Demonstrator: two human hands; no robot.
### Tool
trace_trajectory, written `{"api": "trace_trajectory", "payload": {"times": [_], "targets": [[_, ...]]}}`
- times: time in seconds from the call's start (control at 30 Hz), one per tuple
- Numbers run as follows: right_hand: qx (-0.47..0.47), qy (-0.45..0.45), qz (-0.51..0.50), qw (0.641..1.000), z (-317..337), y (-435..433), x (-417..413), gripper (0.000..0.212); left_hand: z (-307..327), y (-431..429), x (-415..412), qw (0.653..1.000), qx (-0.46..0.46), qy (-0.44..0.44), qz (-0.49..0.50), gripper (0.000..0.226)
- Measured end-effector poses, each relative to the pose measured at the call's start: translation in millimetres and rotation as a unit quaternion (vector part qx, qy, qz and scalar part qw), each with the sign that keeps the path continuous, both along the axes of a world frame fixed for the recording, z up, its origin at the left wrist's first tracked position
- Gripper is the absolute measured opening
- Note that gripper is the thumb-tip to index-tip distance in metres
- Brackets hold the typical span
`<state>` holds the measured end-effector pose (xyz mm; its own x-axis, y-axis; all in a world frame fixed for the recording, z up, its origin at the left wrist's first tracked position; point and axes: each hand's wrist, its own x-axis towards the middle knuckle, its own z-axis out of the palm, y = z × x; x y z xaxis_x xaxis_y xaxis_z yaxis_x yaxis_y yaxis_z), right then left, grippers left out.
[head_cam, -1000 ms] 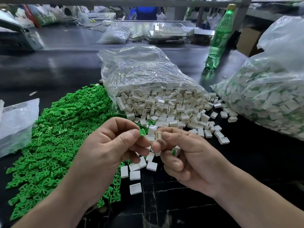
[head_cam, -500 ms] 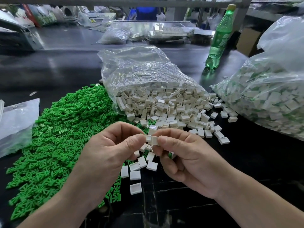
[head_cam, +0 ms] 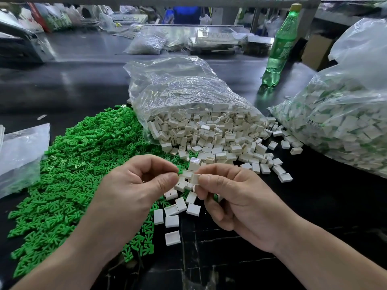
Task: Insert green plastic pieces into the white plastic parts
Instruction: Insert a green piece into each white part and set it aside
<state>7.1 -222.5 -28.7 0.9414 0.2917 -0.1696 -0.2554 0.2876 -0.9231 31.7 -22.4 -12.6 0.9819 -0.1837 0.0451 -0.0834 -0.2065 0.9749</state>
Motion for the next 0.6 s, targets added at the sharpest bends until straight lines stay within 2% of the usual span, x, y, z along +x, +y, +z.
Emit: {"api": "trace_trajectory", "payload": {"times": [0.03, 0.1, 0.23, 0.33, 0.6], "targets": [[-0.006, -0.002, -0.001, 1.0, -0.2, 0.2, -0.3, 0.01, 0.2, -0.3, -1.3, 0.999, 0.034, -0.02, 0.006, 0.018], [-0.019, -0.01, -0.005, 1.0, -0.4, 0.6, -0.6, 0.011, 0.4, -1.6, -2.0, 0.999, 0.037, -0.029, 0.008, 0.02], [-0.044, -0.034, -0.019, 0.998, -1.4, 0.9, -0.4, 0.016, -3.5, -1.6, 0.8, 0.997, -0.07, 0.036, -0.024, 0.029], [-0.052, -0.052, -0.024, 0.997, -2.8, 1.6, -0.2, 0.012, -6.9, -4.4, 0.7, 0.985, -0.144, 0.078, -0.05, 0.02], [-0.073, -0.114, -0.026, 0.99, -6.8, 1.5, -0.8, 0.023, -7.7, -11.4, -4.0, 0.984, -0.157, 0.055, -0.065, 0.011]]}}
